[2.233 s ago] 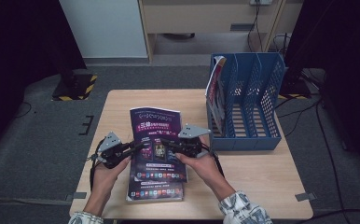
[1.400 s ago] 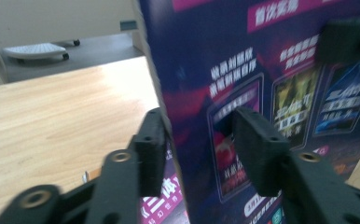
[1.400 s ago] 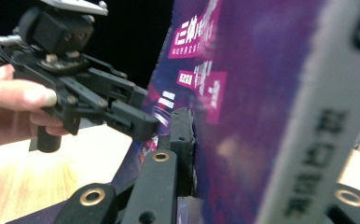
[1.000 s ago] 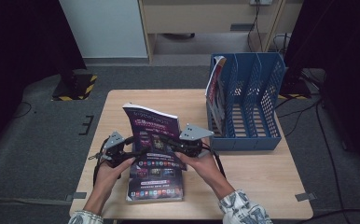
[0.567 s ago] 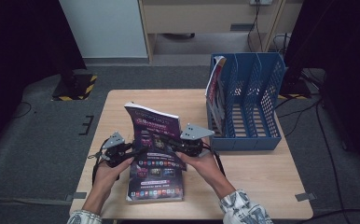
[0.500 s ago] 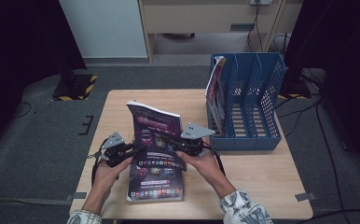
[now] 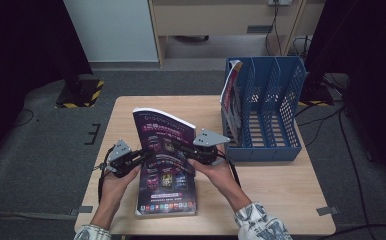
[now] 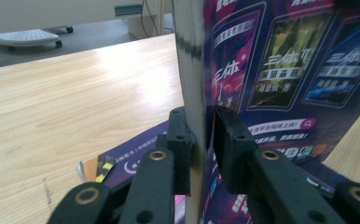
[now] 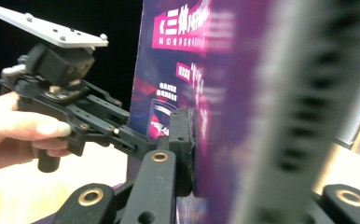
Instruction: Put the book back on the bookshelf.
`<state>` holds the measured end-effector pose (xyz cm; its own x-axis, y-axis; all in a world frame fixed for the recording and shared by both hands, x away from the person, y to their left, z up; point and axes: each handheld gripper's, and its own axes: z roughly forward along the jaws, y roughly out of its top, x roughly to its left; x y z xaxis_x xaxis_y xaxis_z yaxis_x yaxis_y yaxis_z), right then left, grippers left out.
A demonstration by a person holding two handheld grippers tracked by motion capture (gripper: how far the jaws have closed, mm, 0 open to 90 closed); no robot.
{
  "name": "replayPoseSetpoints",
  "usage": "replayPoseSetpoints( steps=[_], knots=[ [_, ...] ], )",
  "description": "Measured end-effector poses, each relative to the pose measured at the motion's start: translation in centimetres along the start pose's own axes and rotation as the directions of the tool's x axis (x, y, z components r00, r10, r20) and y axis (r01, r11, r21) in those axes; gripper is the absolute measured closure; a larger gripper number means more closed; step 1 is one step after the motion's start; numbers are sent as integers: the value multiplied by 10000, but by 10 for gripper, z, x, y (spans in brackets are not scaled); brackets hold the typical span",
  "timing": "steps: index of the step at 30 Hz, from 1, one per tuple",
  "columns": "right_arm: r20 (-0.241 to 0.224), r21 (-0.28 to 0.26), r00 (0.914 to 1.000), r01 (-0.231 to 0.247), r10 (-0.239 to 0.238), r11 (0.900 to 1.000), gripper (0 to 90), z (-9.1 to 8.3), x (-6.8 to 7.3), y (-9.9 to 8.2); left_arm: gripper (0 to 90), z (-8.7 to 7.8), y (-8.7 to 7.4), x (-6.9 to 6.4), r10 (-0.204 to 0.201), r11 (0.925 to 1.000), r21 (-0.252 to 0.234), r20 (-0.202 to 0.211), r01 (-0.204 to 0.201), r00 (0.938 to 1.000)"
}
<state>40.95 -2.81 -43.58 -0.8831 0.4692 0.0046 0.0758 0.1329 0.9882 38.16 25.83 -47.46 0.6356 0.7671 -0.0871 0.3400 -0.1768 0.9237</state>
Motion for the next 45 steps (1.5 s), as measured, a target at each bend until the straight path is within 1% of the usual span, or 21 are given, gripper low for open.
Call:
replayPoseSetpoints(
  steps=[4,7,10,12,13,15,18,20,23,26,29,30,31,33,35,36,39,40,41,42,45],
  knots=[
    [-110,-29,9999,-24,24,10000,772,-2,1,3,744,-1,-1,0,6,10000,-14,23,-6,10000],
    [-97,-4,9999,-93,93,10000,727,-5,0,8,744,-1,-1,-1,31,10000,-26,1,-31,10000],
    [-363,223,9992,-154,162,9996,657,-6,-1,12,746,-2,-2,-2,4,10000,-37,38,-4,10000],
    [-403,270,9991,-141,152,9995,648,-6,-1,12,750,-3,-2,-2,23,10000,-19,49,-23,10000],
    [-481,337,9986,-206,222,9992,618,-6,-1,13,755,-4,-2,-2,45,10000,2,64,-45,10000],
    [-487,385,9986,-203,222,9991,604,-5,-1,14,771,-4,-2,-3,121,9999,38,71,-121,9999],
    [-727,687,9969,-257,307,9973,523,-5,-3,20,790,-5,-1,-6,291,9995,87,43,-291,9996],
    [-795,750,9964,-246,306,9969,523,-5,-4,21,790,-6,-1,-6,300,9995,82,24,-301,9995],
    [-897,820,9950,-375,449,9959,524,-5,-6,22,801,-6,-2,-7,382,9992,77,26,-382,9993],
    [-889,782,9957,-194,264,9967,530,-5,-7,23,810,-7,-2,-8,488,9988,92,-20,-488,9988],
    [-922,758,9952,-255,325,9968,538,-5,-8,24,809,-7,-1,-8,517,9986,96,-41,-516,9987],
    [-899,795,9956,-189,261,9967,546,-6,-8,27,810,-8,-2,-8,532,9985,114,-45,-531,9986],
    [-899,795,9956,-189,261,9967,546,-6,-8,27,811,-8,-2,-8,532,9985,114,-45,-531,9986],
    [-964,765,9943,-389,462,9963,547,-7,-10,31,811,-8,-2,-8,527,9986,111,-36,-526,9986],
    [-911,662,9948,-404,464,9970,541,-8,-11,34,811,-8,-2,-8,505,9987,103,-25,-505,9987],
    [-922,617,9938,-565,620,9965,504,-9,-13,39,811,-8,-2,-8,492,9988,71,46,-492,9988],
    [-913,675,9942,-512,573,9964,505,-9,-14,42,812,-9,-3,-8,489,9988,53,83,-489,9988],
    [-938,681,9938,-533,596,9963,482,-9,-16,45,811,-9,-3,-8,474,9989,47,89,-475,9988],
    [-938,681,9938,-533,596,9963,482,-9,-16,45,811,-9,-3,-8,462,9989,43,88,-463,9989],
    [-1173,633,9914,-511,583,9967,472,-10,-18,48,811,-9,-3,-8,429,9991,33,93,-429,9990],
    [-1188,693,9913,-489,570,9964,497,-10,-19,51,811,-9,-4,-7,396,9992,32,116,-396,9991]
  ],
)
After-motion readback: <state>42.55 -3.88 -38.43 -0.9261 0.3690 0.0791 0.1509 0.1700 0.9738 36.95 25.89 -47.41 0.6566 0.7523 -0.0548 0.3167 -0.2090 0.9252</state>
